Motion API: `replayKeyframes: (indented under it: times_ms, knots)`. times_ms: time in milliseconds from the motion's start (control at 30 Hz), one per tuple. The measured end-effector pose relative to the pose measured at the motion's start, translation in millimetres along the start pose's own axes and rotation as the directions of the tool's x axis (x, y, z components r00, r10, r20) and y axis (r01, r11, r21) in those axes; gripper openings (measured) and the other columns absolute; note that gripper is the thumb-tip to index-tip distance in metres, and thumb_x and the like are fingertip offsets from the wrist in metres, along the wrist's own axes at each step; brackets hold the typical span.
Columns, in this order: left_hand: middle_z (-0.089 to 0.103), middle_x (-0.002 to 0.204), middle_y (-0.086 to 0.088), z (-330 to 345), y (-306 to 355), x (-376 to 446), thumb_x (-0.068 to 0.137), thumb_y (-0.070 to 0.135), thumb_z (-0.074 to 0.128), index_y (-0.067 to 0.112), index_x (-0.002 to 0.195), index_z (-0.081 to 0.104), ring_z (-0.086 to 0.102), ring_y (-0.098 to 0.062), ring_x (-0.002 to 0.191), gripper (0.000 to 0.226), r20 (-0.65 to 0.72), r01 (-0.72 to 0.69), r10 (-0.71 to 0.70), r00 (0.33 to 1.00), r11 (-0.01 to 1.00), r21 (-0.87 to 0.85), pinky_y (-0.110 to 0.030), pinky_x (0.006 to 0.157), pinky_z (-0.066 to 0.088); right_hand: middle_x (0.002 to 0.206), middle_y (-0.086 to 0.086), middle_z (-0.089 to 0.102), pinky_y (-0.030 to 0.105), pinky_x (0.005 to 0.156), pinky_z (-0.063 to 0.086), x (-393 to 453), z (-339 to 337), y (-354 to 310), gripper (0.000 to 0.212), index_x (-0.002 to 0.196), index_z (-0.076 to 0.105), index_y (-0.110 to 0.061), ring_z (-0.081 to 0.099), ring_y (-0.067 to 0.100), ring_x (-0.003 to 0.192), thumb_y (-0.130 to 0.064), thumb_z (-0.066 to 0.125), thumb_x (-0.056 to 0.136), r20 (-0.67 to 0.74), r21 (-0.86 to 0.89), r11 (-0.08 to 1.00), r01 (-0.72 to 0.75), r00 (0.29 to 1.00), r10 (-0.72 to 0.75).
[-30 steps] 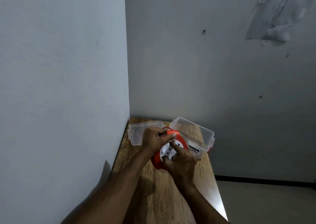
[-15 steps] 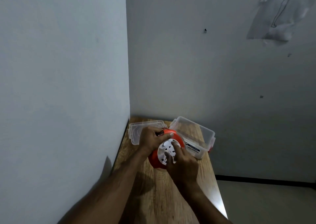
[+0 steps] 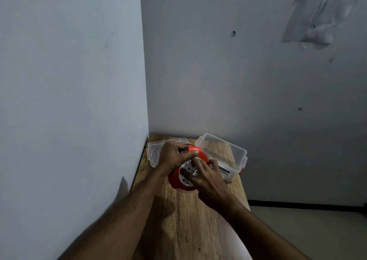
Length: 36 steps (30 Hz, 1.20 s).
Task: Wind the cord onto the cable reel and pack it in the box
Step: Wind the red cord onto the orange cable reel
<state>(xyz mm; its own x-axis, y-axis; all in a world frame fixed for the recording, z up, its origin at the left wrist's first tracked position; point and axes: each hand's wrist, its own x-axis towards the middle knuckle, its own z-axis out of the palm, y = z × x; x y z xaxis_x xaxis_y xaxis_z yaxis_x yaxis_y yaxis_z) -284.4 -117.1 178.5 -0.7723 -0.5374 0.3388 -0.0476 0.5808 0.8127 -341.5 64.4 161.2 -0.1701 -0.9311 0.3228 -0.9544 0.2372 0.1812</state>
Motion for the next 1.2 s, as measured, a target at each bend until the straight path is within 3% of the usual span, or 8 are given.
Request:
replayKeyframes:
  times_ms: [200,367,567,833,967,1100,1167,1200]
  knots:
    - [0.079,0.081,0.005,5.4,1.0,0.9,0.076,0.065,0.076,0.020,0.094,0.084,0.074,-0.008,0.074,0.049,-0.040,-0.039,0.039,0.998,0.999,0.011,-0.042,0.071,0.062,0.130,0.016,0.056,0.058,0.104,0.047,10.9,9.0,6.2,0.067,0.131,0.059,-0.025,0.059,0.032,0.118,-0.037,0.084,0.071,-0.100,-0.004,0.999,0.049,0.994,-0.049]
    - [0.079,0.081,0.002,5.1,4.4,6.5,0.073,0.073,0.072,0.019,0.092,0.083,0.074,-0.012,0.073,0.058,-0.041,-0.060,0.063,0.997,0.995,0.077,-0.043,0.069,0.061,0.103,0.012,0.065,0.050,0.091,0.056,15.9,5.9,10.0,0.068,0.121,0.068,-0.019,0.066,0.028,0.093,-0.039,0.089,0.060,-0.222,0.065,0.997,0.043,0.975,-0.028]
    - [0.081,0.086,0.004,8.5,9.4,5.4,0.080,0.052,0.082,0.017,0.092,0.083,0.075,-0.005,0.073,0.037,-0.150,0.021,-0.026,0.988,0.999,-0.030,-0.039,0.072,0.065,0.106,0.007,0.074,0.044,0.083,0.062,22.5,3.6,4.1,0.059,0.124,0.066,-0.016,0.073,0.024,0.090,-0.046,0.077,0.074,-0.231,0.430,0.862,-0.268,0.890,0.392]
    - [0.081,0.088,0.004,8.4,14.4,2.4,0.082,0.049,0.081,0.018,0.095,0.084,0.073,-0.006,0.073,0.034,-0.086,-0.009,0.010,0.996,1.000,0.018,-0.035,0.071,0.064,0.101,0.002,0.078,0.042,0.086,0.062,17.6,12.8,-20.7,0.057,0.122,0.069,-0.022,0.074,0.017,0.086,-0.044,0.086,0.071,-0.198,0.579,0.672,-0.461,0.720,0.665]
    - [0.079,0.081,0.004,7.9,7.5,0.7,0.083,0.047,0.081,0.016,0.088,0.083,0.073,-0.008,0.070,0.032,-0.077,0.028,-0.029,0.997,0.999,-0.023,-0.038,0.068,0.064,0.099,0.004,0.077,0.045,0.083,0.063,13.3,14.6,-21.9,0.057,0.124,0.068,-0.019,0.074,0.017,0.085,-0.041,0.084,0.074,-0.233,0.590,0.710,-0.383,0.762,0.604]
    - [0.081,0.098,0.003,4.3,2.7,-1.3,0.084,0.040,0.083,0.014,0.101,0.082,0.075,-0.002,0.080,0.031,-0.157,0.055,-0.070,0.985,0.994,-0.095,-0.027,0.072,0.064,0.116,0.008,0.074,0.046,0.089,0.061,10.4,16.0,-11.1,0.059,0.131,0.064,-0.015,0.073,0.024,0.101,-0.045,0.076,0.081,-0.288,0.549,0.781,-0.298,0.810,0.512]
    - [0.081,0.098,0.005,3.5,2.5,-0.3,0.083,0.039,0.084,0.014,0.102,0.083,0.076,-0.003,0.082,0.031,-0.195,0.068,-0.093,0.977,0.989,-0.130,-0.023,0.072,0.063,0.113,0.007,0.073,0.038,0.081,0.062,7.3,15.7,-7.7,0.048,0.126,0.067,-0.012,0.071,0.020,0.097,-0.039,0.076,0.086,-0.374,0.568,0.756,-0.325,0.716,0.589]
    - [0.080,0.096,0.007,3.5,3.2,0.0,0.083,0.038,0.084,0.014,0.101,0.083,0.076,-0.005,0.082,0.030,-0.206,0.084,-0.115,0.972,0.985,-0.152,-0.020,0.070,0.062,0.112,0.007,0.072,0.036,0.079,0.062,7.2,14.8,-6.8,0.042,0.123,0.068,-0.011,0.069,0.018,0.096,-0.032,0.077,0.087,-0.401,0.631,0.694,-0.348,0.619,0.675]
